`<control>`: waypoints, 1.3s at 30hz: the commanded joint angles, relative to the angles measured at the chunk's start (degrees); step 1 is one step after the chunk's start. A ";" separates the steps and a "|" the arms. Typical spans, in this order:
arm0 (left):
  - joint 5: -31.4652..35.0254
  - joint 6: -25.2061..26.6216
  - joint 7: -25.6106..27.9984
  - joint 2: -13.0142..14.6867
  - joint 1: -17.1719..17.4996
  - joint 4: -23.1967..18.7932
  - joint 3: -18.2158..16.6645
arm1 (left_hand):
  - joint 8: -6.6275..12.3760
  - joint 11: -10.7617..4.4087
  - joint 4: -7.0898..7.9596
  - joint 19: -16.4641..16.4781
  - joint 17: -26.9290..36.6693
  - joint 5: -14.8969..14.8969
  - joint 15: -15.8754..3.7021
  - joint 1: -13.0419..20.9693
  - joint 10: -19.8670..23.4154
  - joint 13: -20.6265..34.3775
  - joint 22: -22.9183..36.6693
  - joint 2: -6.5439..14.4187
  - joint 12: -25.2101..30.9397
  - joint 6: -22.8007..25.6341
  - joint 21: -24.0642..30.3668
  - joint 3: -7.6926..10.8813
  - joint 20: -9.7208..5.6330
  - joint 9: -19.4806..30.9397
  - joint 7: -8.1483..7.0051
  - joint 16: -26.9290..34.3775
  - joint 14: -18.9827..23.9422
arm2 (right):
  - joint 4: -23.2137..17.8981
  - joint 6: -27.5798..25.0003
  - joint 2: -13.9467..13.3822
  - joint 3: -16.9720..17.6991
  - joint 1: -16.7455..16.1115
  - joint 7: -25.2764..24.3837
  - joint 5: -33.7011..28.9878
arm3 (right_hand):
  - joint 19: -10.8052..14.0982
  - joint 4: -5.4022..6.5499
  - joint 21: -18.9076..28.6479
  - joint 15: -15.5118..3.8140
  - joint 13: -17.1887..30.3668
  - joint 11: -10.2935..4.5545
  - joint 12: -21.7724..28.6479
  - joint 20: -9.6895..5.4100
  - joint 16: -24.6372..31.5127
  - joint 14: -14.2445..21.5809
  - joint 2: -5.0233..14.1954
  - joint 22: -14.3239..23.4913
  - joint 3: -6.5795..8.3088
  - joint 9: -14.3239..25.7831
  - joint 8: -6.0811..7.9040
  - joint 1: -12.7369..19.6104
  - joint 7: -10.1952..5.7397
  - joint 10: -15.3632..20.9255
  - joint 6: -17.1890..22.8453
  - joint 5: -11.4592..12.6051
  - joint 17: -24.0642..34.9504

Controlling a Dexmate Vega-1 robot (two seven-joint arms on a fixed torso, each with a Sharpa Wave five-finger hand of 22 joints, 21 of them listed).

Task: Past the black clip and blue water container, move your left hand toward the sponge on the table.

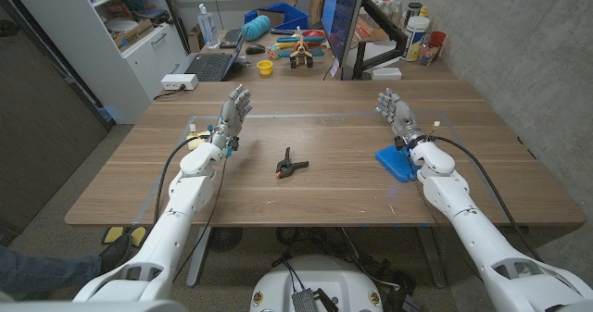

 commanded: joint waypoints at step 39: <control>14.08 2.23 -7.88 -10.39 4.98 -8.68 -14.69 | 0.47 -0.03 -1.25 -2.56 0.19 1.01 -0.29 1.93 1.41 0.17 0.29 0.56 0.62 1.85 -1.18 0.20 0.91 0.29 0.23 0.40 1.46 | 3.10 -1.73 9.73 8.91 1.24 7.02 -10.35 | 0.42 -0.58 -1.33 0.23 0.26 0.14 0.44 -0.54 0.24 1.02 0.46 0.30 -0.67 0.01 0.32 0.31 -0.18 0.85 1.11 0.34 0.08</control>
